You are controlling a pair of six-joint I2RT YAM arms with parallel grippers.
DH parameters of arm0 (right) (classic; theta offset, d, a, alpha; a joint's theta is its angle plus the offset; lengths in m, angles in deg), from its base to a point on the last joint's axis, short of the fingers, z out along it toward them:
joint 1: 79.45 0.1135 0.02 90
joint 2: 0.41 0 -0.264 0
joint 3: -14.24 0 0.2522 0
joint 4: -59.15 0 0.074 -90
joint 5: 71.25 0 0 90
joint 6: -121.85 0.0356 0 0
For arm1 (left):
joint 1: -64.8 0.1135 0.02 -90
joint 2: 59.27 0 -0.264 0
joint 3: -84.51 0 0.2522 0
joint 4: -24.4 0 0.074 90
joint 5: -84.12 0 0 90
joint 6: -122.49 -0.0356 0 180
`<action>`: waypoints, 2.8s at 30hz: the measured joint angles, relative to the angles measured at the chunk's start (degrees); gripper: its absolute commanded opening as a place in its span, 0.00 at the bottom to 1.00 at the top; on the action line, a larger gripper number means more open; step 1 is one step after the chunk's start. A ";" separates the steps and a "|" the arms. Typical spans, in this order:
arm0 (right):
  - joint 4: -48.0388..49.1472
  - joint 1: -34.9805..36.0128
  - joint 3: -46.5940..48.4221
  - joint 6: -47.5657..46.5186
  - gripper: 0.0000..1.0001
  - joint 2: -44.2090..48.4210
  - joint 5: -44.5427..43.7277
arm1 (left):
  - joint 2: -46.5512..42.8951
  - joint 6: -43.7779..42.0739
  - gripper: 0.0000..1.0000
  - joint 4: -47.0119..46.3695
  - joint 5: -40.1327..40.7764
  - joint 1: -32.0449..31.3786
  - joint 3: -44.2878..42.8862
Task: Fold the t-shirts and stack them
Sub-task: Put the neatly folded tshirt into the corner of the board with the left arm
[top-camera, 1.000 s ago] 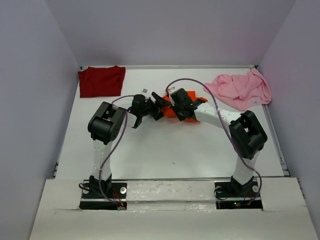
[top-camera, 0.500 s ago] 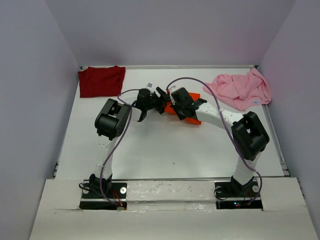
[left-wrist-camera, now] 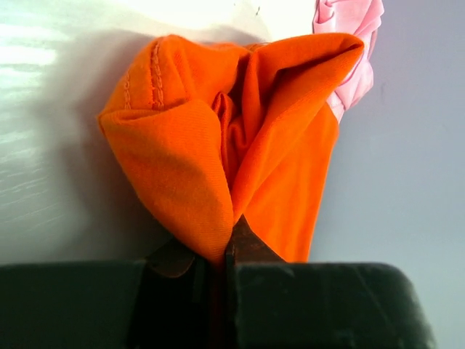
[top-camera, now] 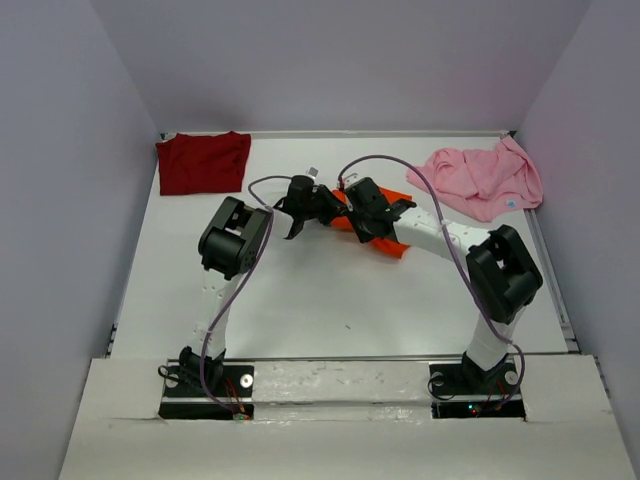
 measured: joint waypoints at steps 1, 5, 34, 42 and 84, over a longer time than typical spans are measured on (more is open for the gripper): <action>-0.24 0.04 -0.20 0.68 0.42 0.20 0.07 | 0.00 -0.79 0.00 1.07 -0.09 0.02 -0.66; -0.15 1.68 -6.49 6.75 0.58 5.55 2.34 | 0.00 -5.31 0.00 7.58 0.13 0.79 -4.39; 10.27 3.74 -22.56 21.22 0.75 10.84 20.13 | 0.90 -57.92 0.00 58.03 31.34 13.44 -42.25; 11.47 3.74 -23.58 21.40 0.74 10.86 22.80 | 3.76 -62.84 0.00 60.76 40.37 17.86 -50.56; 16.02 3.85 -24.26 20.96 0.73 9.25 27.96 | 2.25 -61.24 0.00 64.70 42.64 27.45 -60.26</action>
